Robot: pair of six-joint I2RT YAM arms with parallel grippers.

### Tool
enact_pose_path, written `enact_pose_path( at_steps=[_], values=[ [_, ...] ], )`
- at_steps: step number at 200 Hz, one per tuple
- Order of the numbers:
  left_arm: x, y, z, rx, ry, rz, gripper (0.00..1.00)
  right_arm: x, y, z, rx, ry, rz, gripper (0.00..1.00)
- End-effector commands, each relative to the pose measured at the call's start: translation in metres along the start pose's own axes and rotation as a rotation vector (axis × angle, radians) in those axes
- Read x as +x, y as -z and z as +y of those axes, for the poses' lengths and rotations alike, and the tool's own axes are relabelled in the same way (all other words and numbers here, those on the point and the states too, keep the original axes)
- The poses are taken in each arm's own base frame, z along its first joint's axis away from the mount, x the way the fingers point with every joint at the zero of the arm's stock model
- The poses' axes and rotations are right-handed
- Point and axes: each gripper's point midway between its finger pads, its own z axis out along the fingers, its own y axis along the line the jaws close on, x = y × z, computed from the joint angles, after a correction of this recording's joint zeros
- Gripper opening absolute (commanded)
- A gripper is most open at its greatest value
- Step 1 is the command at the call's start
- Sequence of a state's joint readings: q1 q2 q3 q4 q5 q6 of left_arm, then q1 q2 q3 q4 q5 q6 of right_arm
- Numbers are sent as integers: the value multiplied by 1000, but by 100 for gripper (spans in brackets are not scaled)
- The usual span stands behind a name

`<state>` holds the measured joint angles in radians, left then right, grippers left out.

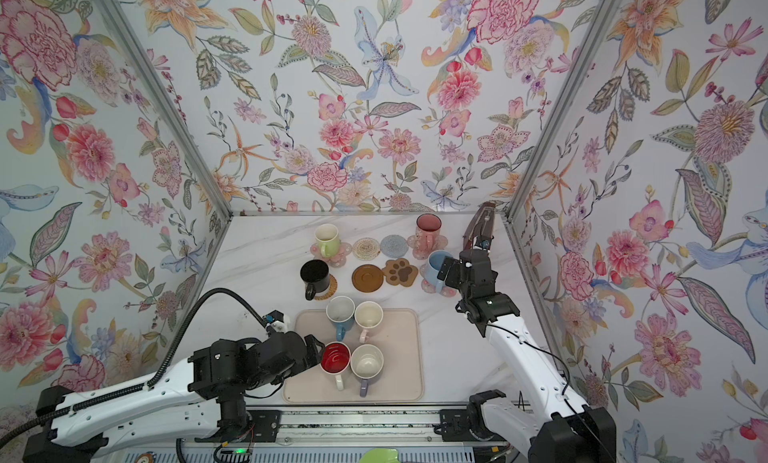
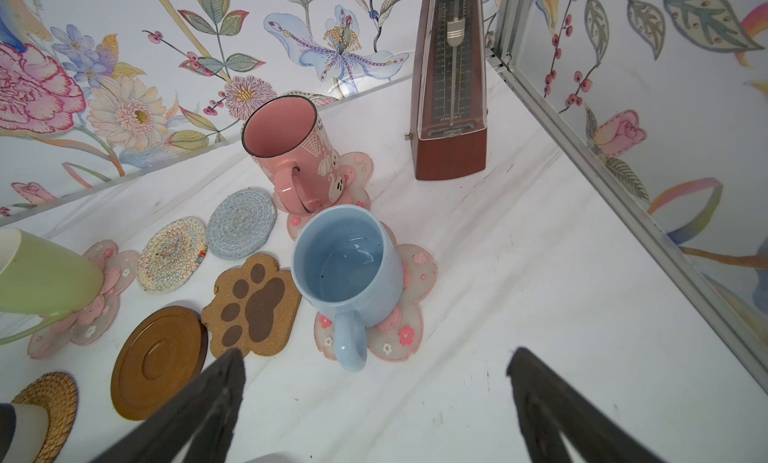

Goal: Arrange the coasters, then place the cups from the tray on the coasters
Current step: 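Swing the left gripper over the red-lined white mug on the tray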

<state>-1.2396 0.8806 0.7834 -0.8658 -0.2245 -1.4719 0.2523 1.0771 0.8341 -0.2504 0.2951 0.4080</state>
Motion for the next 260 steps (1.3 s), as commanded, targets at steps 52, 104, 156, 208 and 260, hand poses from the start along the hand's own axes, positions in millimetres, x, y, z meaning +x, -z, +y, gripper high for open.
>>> enact_pose_path(
  at_steps=[52,104,156,208,260],
  values=[
    [34,-2,-2,-63,-16,86,88,11,0,-1,-25,-7,25,99],
    [53,-9,-3,-44,-15,143,87,8,2,0,-35,-13,16,99],
    [76,-25,-6,-65,-57,206,86,9,5,-2,-37,-16,14,99],
    [86,-40,-1,-80,-72,226,80,10,7,-1,-45,-18,15,99],
    [88,-52,8,-133,-102,204,76,10,7,-1,-50,-20,12,99]
  ],
)
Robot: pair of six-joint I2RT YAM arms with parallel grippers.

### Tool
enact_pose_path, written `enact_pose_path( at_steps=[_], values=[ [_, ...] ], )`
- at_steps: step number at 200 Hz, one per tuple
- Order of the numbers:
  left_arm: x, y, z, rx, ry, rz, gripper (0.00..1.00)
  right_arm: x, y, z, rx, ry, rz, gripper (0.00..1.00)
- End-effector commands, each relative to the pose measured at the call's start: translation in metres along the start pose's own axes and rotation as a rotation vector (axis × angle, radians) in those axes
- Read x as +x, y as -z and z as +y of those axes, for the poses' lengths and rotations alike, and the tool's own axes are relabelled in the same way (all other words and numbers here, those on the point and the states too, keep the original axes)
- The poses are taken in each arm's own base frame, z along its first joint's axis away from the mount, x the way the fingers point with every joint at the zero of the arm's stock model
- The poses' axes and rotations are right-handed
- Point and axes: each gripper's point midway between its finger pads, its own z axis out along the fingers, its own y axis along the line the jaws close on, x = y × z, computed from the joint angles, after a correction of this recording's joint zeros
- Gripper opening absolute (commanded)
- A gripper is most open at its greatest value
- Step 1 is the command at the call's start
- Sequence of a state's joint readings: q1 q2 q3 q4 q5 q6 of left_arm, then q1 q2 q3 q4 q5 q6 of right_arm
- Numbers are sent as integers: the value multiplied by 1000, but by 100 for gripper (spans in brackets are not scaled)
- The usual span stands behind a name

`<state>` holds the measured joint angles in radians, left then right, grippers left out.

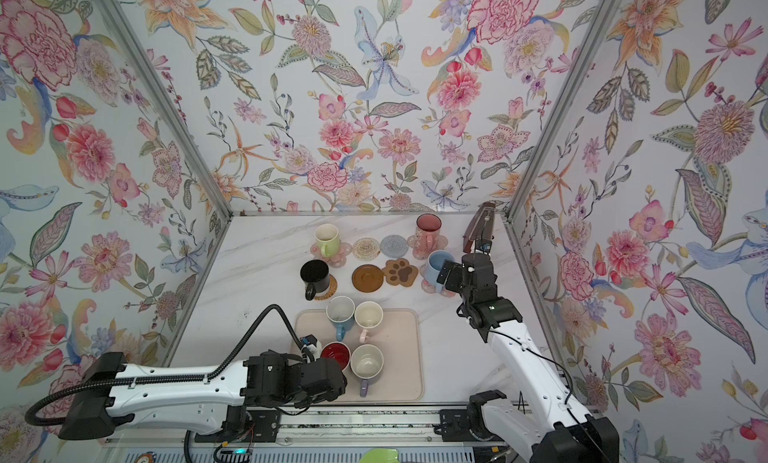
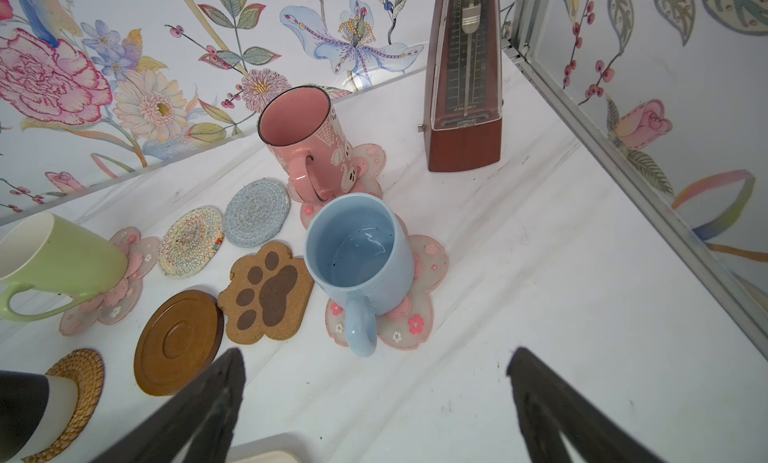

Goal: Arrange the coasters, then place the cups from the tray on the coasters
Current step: 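Descend the left gripper onto the red-lined mug rim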

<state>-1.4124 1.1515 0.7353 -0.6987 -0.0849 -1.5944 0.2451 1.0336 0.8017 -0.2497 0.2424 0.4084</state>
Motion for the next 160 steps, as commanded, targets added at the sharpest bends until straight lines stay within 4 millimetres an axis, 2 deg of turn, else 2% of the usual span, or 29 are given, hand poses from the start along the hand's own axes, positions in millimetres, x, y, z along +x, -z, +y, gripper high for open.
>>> enact_pose_path(
  at_steps=[1,85,160],
  values=[
    [0,-8,11,-39,-28,-15,76,4,1,-3,-3,-12,4,99],
    [-5,-15,35,-134,-64,-53,58,5,-1,-2,-10,-13,8,99],
    [-17,-24,36,-135,-80,-71,57,2,1,-1,-13,-13,3,99]
  ],
)
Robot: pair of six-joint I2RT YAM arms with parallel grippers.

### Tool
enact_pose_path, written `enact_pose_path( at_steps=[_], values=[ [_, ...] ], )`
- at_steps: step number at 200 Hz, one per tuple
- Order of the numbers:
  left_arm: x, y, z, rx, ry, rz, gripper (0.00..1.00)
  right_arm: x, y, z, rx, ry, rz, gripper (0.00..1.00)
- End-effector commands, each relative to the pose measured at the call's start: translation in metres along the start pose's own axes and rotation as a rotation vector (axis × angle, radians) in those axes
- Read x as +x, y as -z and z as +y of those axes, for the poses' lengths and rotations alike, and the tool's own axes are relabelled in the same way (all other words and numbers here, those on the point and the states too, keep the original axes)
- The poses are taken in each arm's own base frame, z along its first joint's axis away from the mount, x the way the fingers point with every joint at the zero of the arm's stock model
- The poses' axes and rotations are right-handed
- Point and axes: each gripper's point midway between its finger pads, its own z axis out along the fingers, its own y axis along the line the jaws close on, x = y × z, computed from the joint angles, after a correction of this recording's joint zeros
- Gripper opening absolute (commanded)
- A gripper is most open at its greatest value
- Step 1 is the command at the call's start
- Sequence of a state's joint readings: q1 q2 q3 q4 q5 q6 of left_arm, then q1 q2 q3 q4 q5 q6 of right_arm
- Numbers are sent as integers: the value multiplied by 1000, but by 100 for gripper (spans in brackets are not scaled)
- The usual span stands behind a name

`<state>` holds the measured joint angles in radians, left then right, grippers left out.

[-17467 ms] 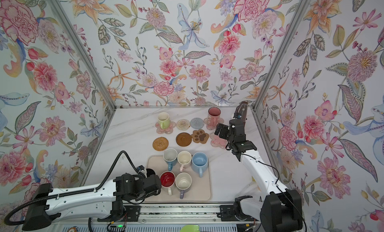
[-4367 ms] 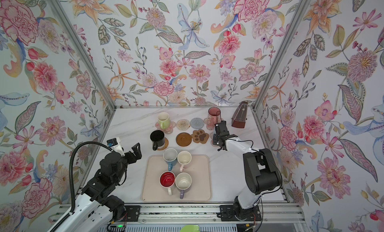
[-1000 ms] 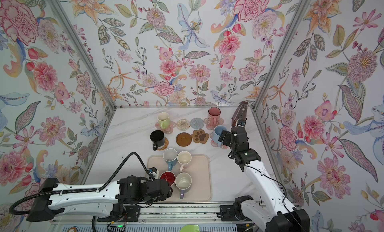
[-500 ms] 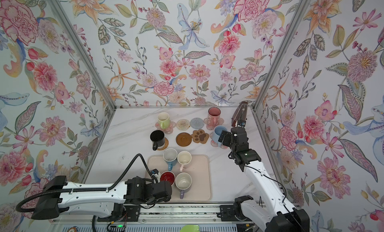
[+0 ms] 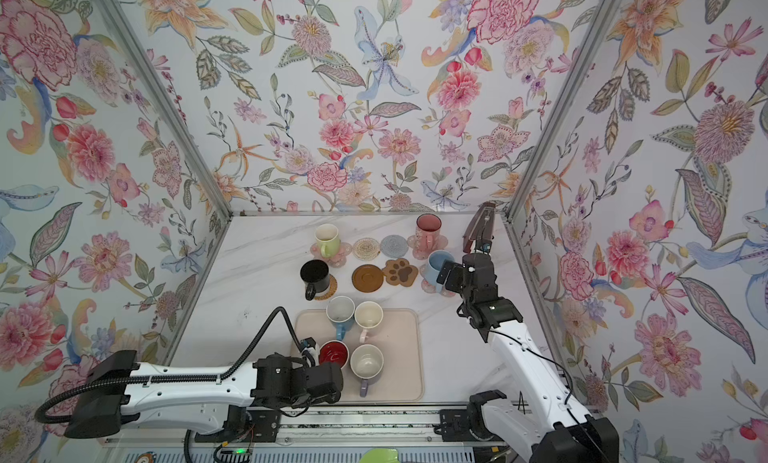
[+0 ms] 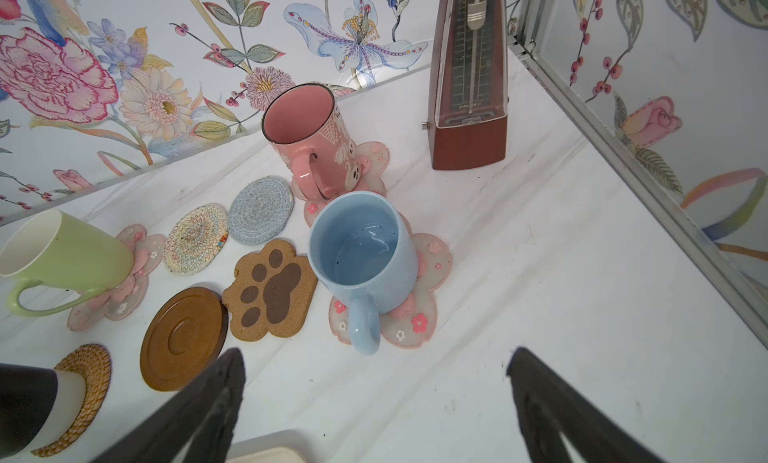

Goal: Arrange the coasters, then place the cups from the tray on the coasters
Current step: 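Descend the left gripper onto the red-lined mug rim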

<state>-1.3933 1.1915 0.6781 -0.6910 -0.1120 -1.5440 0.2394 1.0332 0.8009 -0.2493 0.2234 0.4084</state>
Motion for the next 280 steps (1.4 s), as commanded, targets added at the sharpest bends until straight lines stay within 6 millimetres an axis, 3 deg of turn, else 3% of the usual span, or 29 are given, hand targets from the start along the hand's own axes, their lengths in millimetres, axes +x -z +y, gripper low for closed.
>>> enact_pose_path(
  at_steps=[1,42,105,189,230,252,280],
  values=[
    [-10,-6,11,-44,-29,-39,57,1,1,-2,-1,-11,-4,99],
    [-23,-7,8,-41,-45,-64,57,-1,2,-1,-3,-11,-5,99],
    [-26,-16,-2,-37,-86,-46,44,-2,2,-1,-5,-11,-7,99],
    [-15,-21,-2,-58,-106,8,11,2,0,-2,-2,-10,1,99],
    [-13,-16,-1,-70,-122,16,3,3,-1,-2,-4,-12,4,99],
    [-14,-12,0,-83,-138,16,1,3,-1,-1,-8,-15,4,99],
    [-17,-6,2,-106,-161,9,7,4,-2,-1,-10,-18,6,99]
  ],
)
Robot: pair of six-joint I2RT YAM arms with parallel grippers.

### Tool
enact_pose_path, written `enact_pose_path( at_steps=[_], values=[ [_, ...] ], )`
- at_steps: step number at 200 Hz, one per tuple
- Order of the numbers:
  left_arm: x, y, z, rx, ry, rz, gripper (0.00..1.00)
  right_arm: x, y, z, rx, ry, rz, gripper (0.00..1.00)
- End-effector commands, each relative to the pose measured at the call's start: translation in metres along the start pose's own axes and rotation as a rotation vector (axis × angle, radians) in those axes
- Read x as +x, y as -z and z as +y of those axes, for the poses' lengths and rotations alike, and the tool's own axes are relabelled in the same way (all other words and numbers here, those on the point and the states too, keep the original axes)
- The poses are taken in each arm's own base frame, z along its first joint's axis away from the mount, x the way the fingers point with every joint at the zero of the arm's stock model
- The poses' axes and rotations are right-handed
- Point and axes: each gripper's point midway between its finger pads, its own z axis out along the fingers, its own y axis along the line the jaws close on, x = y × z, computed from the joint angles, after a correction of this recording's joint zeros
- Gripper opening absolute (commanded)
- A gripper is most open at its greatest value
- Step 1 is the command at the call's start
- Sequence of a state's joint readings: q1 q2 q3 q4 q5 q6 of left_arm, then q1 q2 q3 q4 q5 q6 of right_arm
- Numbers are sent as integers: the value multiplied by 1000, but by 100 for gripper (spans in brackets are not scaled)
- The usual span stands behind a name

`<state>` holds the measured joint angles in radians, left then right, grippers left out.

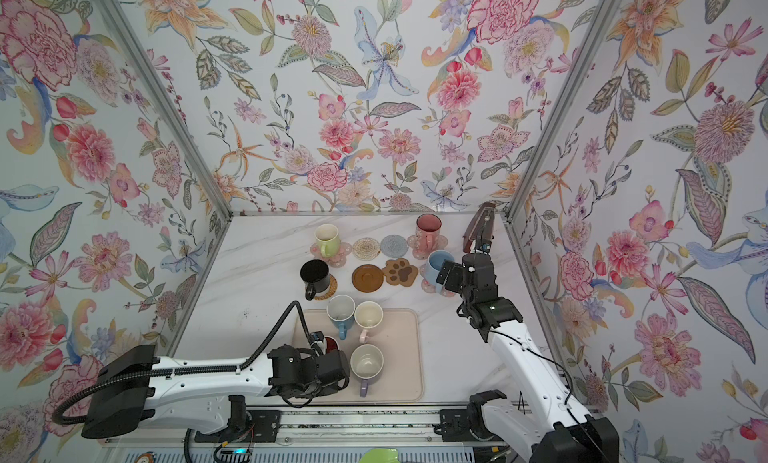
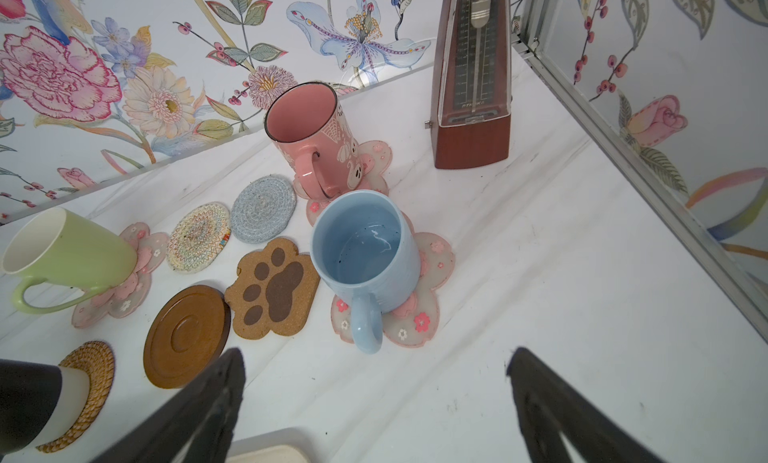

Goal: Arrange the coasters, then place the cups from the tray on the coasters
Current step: 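Descend the left gripper onto the red-lined mug rim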

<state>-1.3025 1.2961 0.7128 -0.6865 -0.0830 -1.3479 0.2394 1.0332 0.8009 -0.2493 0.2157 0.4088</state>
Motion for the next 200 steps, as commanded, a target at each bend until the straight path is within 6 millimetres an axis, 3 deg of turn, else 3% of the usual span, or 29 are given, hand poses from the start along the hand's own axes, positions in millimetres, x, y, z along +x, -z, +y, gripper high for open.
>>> enact_pose_path(
  at_steps=[1,96,200],
  values=[
    [-4,10,1,-28,-39,-7,8,4,-2,-2,-3,-18,3,99],
    [1,8,8,-58,-55,14,30,3,-2,0,-12,-22,3,99],
    [-18,21,12,-102,-56,-73,36,3,-1,1,-22,-26,1,99]
  ],
)
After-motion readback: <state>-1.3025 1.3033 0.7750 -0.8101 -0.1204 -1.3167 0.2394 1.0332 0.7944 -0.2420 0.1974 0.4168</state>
